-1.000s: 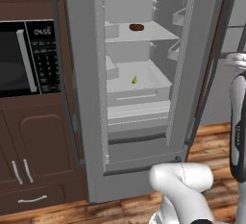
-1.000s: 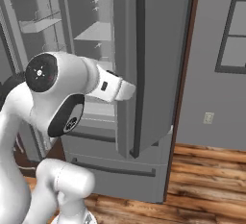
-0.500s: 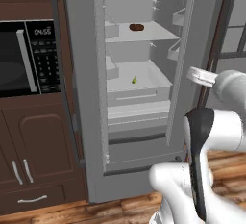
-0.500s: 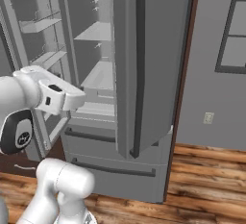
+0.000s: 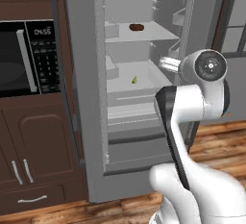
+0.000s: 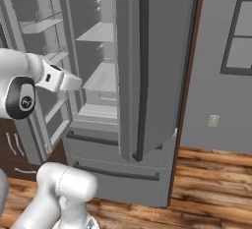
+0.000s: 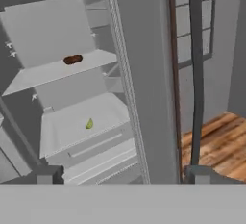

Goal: Take the lemon wedge from the fridge and place it on the plate with fish on the dining counter.

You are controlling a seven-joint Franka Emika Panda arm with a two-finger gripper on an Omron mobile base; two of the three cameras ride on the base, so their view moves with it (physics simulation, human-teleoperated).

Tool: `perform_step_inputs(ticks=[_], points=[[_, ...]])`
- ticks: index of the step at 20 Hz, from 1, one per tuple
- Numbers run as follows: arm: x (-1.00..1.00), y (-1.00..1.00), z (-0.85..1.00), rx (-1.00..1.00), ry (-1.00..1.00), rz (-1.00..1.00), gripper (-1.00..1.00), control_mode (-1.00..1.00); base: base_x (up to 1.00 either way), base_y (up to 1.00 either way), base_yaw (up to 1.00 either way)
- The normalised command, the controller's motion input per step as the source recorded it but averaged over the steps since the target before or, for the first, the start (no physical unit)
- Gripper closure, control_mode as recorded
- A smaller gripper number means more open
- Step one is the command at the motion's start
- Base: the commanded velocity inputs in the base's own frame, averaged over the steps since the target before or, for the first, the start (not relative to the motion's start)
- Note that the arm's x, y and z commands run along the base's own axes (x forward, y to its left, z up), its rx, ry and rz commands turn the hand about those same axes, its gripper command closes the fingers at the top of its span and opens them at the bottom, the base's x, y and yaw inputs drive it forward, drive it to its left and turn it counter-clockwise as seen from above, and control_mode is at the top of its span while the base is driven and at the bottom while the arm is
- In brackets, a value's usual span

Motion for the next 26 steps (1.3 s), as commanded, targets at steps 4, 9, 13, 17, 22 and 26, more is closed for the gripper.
perform_step_inputs(ticks=[4, 9, 13, 17, 22, 26], points=[[0.16, 0.01, 0.00, -0.02, 0.20, 0.00, -1.00, -1.00, 0.00, 0.00, 0.00], [0.44, 0.00, 0.00, 0.00, 0.20, 0.00, -1.00, -1.00, 0.00, 0.00, 0.00], [0.37, -0.42, -0.04, 0.04, 0.12, 0.15, -1.00, -1.00, 0.00, 0.00, 0.00], [0.19, -0.19, -0.02, 0.01, 0.01, 0.15, -1.00, -1.00, 0.00, 0.00, 0.00], [0.49, 0.02, -0.23, -0.09, 0.00, 0.02, -1.00, -1.00, 0.00, 0.00, 0.00], [0.41, 0.00, -0.58, -0.19, -0.01, 0.04, -1.00, -1.00, 0.00, 0.00, 0.00]])
